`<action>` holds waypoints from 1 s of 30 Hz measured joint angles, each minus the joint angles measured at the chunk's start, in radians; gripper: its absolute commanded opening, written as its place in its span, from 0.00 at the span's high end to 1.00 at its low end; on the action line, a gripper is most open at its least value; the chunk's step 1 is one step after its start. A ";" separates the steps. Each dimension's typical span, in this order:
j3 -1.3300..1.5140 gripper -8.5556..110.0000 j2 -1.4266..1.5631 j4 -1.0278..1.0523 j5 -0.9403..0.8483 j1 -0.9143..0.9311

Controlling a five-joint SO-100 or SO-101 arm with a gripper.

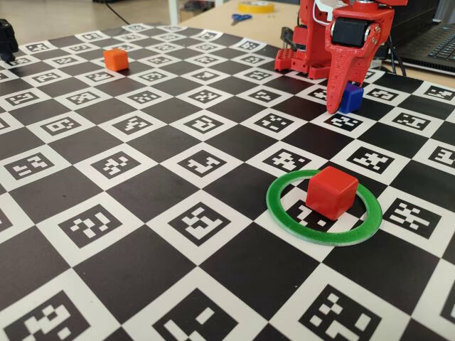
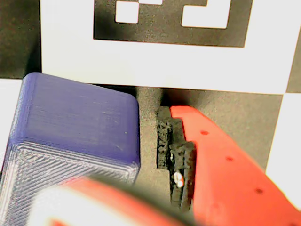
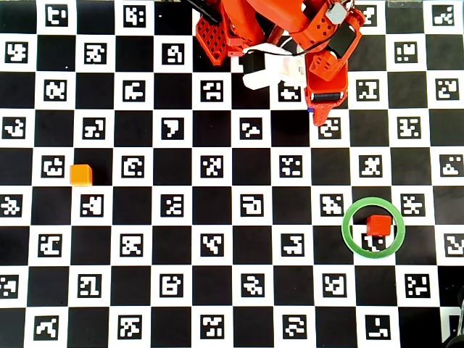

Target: Grab the red cube then put it in the green circle then put the blue cube on top and finally the orange cube on top

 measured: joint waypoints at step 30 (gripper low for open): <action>0.003 0.85 0.029 0.000 -0.057 -0.002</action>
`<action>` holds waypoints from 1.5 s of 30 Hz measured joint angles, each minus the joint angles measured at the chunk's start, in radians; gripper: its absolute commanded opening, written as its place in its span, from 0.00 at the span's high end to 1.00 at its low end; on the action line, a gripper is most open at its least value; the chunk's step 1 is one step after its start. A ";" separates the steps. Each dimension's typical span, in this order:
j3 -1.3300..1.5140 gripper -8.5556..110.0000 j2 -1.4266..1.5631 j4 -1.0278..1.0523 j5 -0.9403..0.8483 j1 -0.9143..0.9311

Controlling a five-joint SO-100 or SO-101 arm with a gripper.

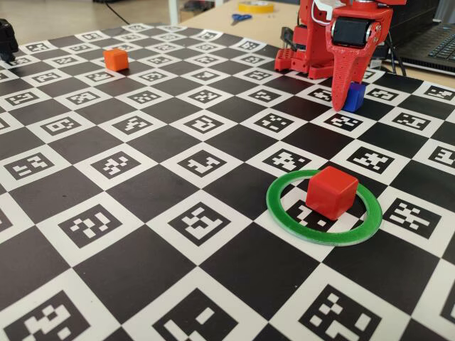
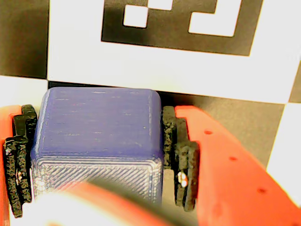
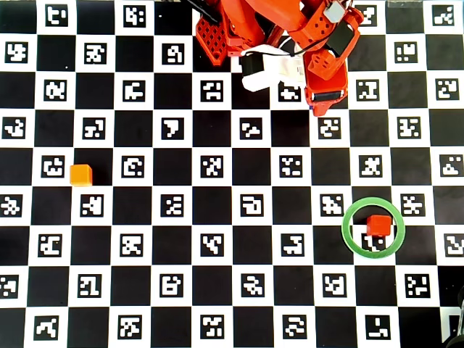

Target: Grab the red cube then put it in the green circle then put the blue cube on top and finally the orange cube on top

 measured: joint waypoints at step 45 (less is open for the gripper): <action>-0.693 0.92 -0.367 0.422 -0.207 0.187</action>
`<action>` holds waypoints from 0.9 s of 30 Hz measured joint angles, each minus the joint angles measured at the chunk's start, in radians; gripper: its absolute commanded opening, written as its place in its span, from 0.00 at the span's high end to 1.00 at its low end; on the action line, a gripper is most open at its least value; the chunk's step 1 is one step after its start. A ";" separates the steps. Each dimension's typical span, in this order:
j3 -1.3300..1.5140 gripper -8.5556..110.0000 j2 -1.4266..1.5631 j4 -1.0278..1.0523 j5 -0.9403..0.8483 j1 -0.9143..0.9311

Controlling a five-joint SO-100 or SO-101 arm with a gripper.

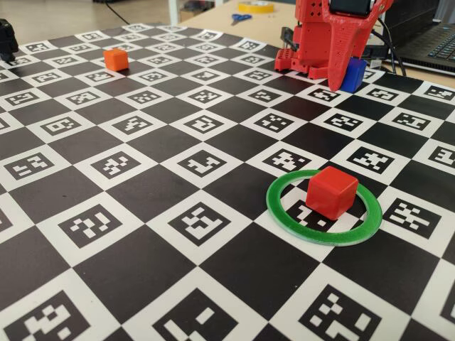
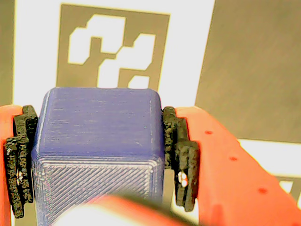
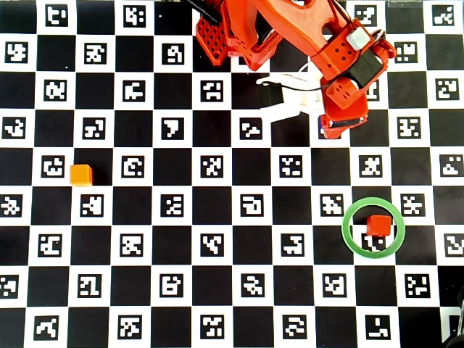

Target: Grab the red cube then put it in the green circle then put the blue cube on top and finally the orange cube on top

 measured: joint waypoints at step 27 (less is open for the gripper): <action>-0.853 0.93 -0.578 0.156 0.115 0.075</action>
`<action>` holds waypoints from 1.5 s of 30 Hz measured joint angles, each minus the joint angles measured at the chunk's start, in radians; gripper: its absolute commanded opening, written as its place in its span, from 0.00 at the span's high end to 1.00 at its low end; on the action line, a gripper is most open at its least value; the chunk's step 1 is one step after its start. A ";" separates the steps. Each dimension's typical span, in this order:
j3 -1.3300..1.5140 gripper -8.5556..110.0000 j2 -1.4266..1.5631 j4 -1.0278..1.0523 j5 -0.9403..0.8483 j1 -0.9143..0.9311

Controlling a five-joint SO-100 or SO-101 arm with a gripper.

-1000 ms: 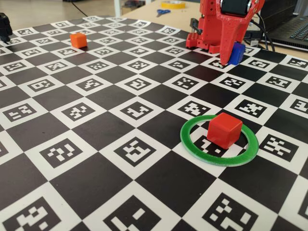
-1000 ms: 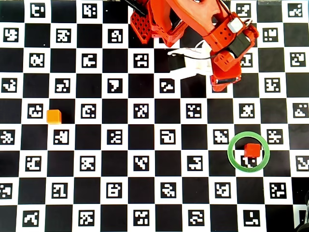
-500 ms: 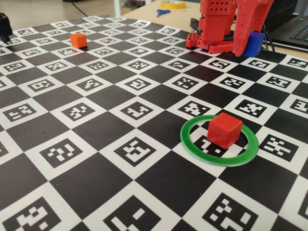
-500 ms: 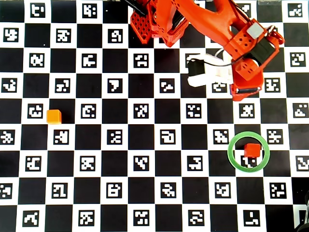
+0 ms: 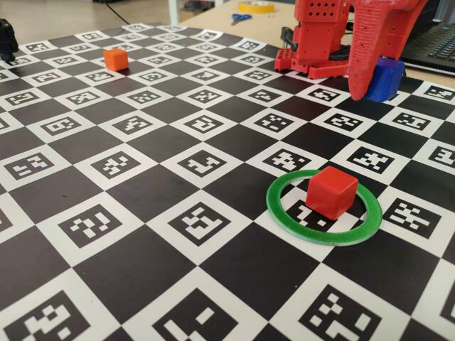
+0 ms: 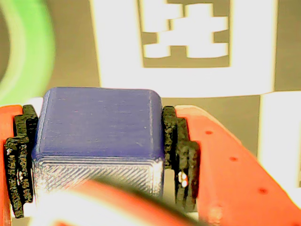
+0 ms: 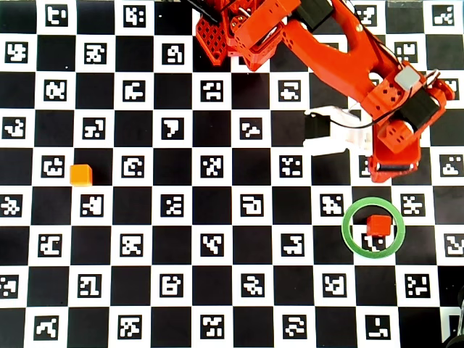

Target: Grab the red cube then put it in the green circle then put the blue cube on top and finally the orange cube on top

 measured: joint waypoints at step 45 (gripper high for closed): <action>-0.518 0.94 -0.431 -0.009 0.021 0.066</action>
